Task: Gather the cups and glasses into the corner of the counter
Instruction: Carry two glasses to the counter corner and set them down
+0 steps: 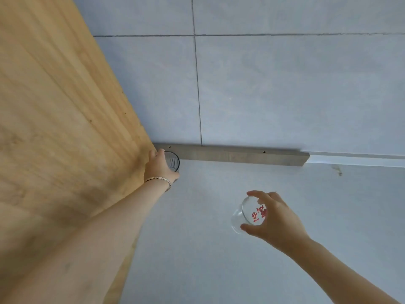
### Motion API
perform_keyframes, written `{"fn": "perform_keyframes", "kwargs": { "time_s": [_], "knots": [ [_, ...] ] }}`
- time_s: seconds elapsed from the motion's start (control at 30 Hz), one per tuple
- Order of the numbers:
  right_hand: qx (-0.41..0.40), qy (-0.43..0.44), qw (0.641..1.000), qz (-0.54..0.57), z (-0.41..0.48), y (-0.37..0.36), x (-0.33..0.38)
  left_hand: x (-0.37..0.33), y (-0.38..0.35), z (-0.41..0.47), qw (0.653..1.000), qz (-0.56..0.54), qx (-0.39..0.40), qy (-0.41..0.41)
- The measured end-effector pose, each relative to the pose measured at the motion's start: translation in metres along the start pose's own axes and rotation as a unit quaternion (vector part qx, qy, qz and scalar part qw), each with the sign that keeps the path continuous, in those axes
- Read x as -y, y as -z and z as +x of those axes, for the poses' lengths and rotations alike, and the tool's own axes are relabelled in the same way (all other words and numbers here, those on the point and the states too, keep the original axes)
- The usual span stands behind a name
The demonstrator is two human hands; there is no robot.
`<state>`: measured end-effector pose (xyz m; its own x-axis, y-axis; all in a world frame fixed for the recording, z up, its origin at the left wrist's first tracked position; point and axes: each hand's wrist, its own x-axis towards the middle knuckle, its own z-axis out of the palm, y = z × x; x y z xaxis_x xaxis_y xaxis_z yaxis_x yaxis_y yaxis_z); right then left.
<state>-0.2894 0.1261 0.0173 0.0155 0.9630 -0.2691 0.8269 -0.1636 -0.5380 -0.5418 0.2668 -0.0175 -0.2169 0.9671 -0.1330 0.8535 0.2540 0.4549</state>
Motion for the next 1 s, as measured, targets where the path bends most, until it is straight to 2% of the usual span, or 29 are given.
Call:
{"fn": "perform_keyframes", "kwargs": {
  "time_s": [0.13,0.27,0.5,0.77,0.87,0.93,1.0],
  "knots": [
    [0.013,-0.012,1.0,0.006,0.033,-0.016,0.013,0.009,-0.007,0.033,1.0,0.002,0.015,0.001],
    [0.018,-0.031,0.999,0.023,0.087,-0.037,0.032,0.011,-0.012,0.057,0.999,-0.019,0.02,-0.04],
    [0.017,0.012,1.0,0.019,0.179,-0.068,0.089,0.014,-0.017,0.075,0.997,-0.013,0.039,-0.065],
    [-0.024,-0.016,0.994,0.106,0.207,-0.091,0.112,0.019,-0.017,0.078,0.996,-0.013,0.043,-0.074],
    [0.015,-0.034,0.989,0.14,0.197,-0.085,0.104,0.019,-0.017,0.077,0.996,-0.002,0.046,-0.075],
    [0.06,-0.035,0.991,0.115,0.184,-0.077,0.091,0.016,-0.015,0.074,0.995,0.019,0.059,-0.073],
    [0.119,-0.03,0.99,0.068,0.165,-0.067,0.072,0.011,-0.01,0.065,0.99,0.093,0.057,-0.084]
  ]
}}
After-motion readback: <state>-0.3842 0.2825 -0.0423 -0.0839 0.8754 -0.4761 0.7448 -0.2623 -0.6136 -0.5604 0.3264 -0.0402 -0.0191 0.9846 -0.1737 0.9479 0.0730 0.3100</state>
